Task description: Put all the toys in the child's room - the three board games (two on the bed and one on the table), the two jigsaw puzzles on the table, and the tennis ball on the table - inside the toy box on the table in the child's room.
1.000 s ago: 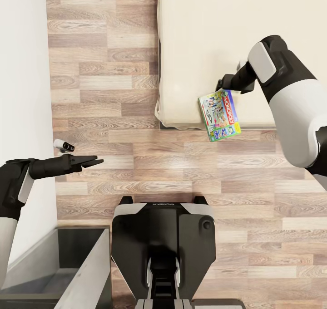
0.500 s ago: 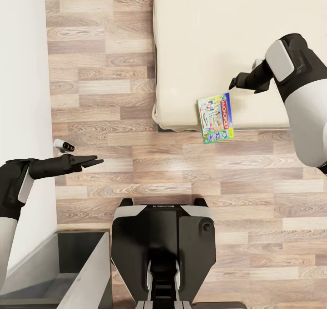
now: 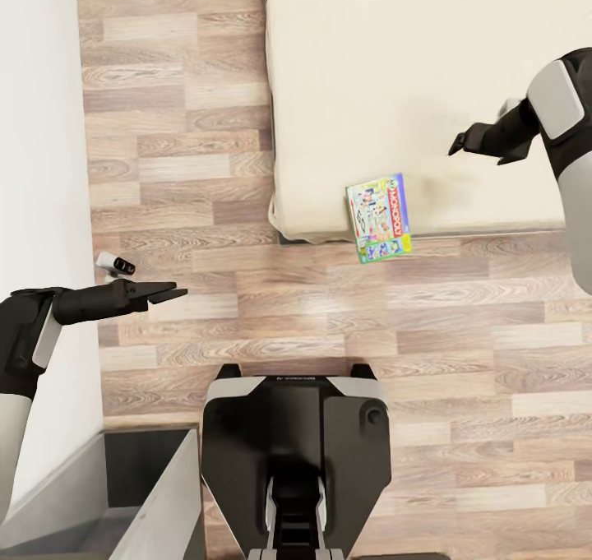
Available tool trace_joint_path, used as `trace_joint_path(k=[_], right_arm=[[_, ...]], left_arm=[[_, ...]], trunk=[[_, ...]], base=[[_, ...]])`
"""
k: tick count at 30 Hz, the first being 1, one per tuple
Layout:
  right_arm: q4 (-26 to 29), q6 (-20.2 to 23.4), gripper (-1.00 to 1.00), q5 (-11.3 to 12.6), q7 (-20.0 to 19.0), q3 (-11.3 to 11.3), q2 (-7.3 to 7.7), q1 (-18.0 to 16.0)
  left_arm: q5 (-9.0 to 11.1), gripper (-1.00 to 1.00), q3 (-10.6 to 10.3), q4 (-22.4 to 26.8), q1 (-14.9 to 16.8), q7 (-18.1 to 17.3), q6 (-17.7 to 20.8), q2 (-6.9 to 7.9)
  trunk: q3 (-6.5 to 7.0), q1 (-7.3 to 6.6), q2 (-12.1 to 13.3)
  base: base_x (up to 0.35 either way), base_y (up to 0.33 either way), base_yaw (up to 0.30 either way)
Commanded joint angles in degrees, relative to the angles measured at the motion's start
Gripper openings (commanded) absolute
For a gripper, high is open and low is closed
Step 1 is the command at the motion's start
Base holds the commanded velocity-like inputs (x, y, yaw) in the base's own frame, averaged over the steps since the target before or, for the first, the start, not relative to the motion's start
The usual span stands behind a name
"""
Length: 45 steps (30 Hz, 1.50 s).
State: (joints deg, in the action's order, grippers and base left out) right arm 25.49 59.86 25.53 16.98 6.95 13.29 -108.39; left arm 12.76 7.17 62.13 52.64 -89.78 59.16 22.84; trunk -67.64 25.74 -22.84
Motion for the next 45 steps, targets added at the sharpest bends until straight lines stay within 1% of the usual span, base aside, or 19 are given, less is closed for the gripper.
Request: trace_joint_path(k=[1, 3, 4, 5, 6, 8, 12, 15, 22, 25, 29, 32, 33, 39, 45], right_arm=[[-0.01, 0.14, 1.0, 0.87, 0.37, 0.39, 0.52, -0.04], [-0.15, 0.14, 1.0, 0.89, 0.28, 0.34, 1.38, -0.05], [-0.25, 0.14, 1.0, 0.9, 0.19, 0.31, 2.18, -0.06], [-0.31, 0.14, 1.0, 0.91, 0.15, 0.31, 2.55, -0.04], [-0.4, 0.14, 1.0, 0.92, 0.07, 0.33, 3.39, -0.01], [-0.56, 0.14, 1.0, 0.92, -0.04, 0.38, 3.83, 0.02], [-0.83, 0.14, 1.0, 0.92, -0.13, 0.41, 4.12, 0.23], [-2.32, 0.14, 1.0, 0.93, -0.17, 0.42, 4.27, 0.42], [-8.44, 0.14, 1.0, 0.9, -0.24, 0.43, 4.55, 0.58], [-11.02, 0.14, 1.0, 0.87, -0.28, 0.43, 5.16, 0.58], [-13.15, 0.14, 1.0, 0.85, -0.8, 0.43, 6.5, 0.57], [-13.89, 0.14, 1.0, 0.84, -2.06, 0.43, 7.5, 0.59], [-13.89, 0.14, 1.0, 0.84, -2.06, 0.43, 7.5, 0.59], [-14.59, 0.14, 1.0, 0.84, -6.53, 0.61, 9.31, 0.6], [-15.96, 0.14, 1.0, 0.76, -10.49, 0.99, 11.44, 0.62]], left_arm=[[-0.02, 1.0, -0.05, 0.01, 0.01, -0.22, 0.61, 0.01], [-0.02, 1.0, -0.08, 0.01, -0.01, -0.22, 0.61, 0.01], [-0.02, 1.0, -0.1, 0.01, 0.0, -0.22, 0.61, 0.01], [-0.02, 1.0, -0.11, 0.01, 0.0, -0.22, 0.61, 0.01], [-0.02, 1.0, -0.13, 0.01, 0.0, -0.22, 0.61, 0.01], [-0.02, 1.0, -0.13, 0.01, -0.03, -0.22, 0.61, 0.01], [-0.06, 1.0, -0.14, 0.0, -0.05, -0.22, 0.59, 0.01], [-0.05, 1.0, -0.14, -0.03, -0.07, -0.22, 0.56, 0.03], [-0.09, 1.0, -0.14, -0.07, -0.08, -0.22, 0.47, 0.09], [-0.1, 1.0, -0.14, -0.07, -0.08, -0.22, 0.45, 0.09], [-0.1, 1.0, -0.14, -0.08, -0.08, -0.22, 0.49, 0.12], [-0.1, 1.0, -0.14, -0.08, -0.08, -0.22, 0.5, 0.15], [-0.1, 1.0, -0.14, -0.08, -0.08, -0.22, 0.5, 0.15], [-0.11, 1.0, -0.14, -0.08, -0.08, -0.22, 0.51, 0.18], [-0.11, 1.0, -0.14, -0.08, -0.08, -0.22, 0.52, 0.19]], trunk=[[0.03, 0.04, -0.08], [0.21, 0.04, -0.08], [0.3, 0.04, -0.08], [0.39, 0.04, -0.08], [0.47, 0.04, -0.08], [0.65, 0.04, -0.08], [1.0, 0.04, -0.08], [1.26, 0.04, -0.08], [1.88, 0.04, -0.08], [2.14, 0.04, -0.08], [2.49, 0.04, -0.08], [2.76, 0.04, -0.08], [2.85, 0.04, -0.08], [3.37, 0.04, -0.08], [3.9, 0.04, -0.08]], base=[[0.0, 0.0, -0.077], [0.0, 0.0, -0.077], [0.0, 0.0, -0.077], [0.0, 0.0, -0.077], [0.0, 0.0, -0.079], [0.0, 0.0, -0.082], [0.0, 0.0, -0.091], [0.0, 0.0, -0.103], [0.0, 0.0, -0.108], [0.0, 0.0, -0.109], [0.0, 0.0, -0.11], [0.0, 0.0, -0.11], [0.0, 0.0, -0.11], [0.0, 0.0, -0.11], [0.0, 0.0, -0.11]])
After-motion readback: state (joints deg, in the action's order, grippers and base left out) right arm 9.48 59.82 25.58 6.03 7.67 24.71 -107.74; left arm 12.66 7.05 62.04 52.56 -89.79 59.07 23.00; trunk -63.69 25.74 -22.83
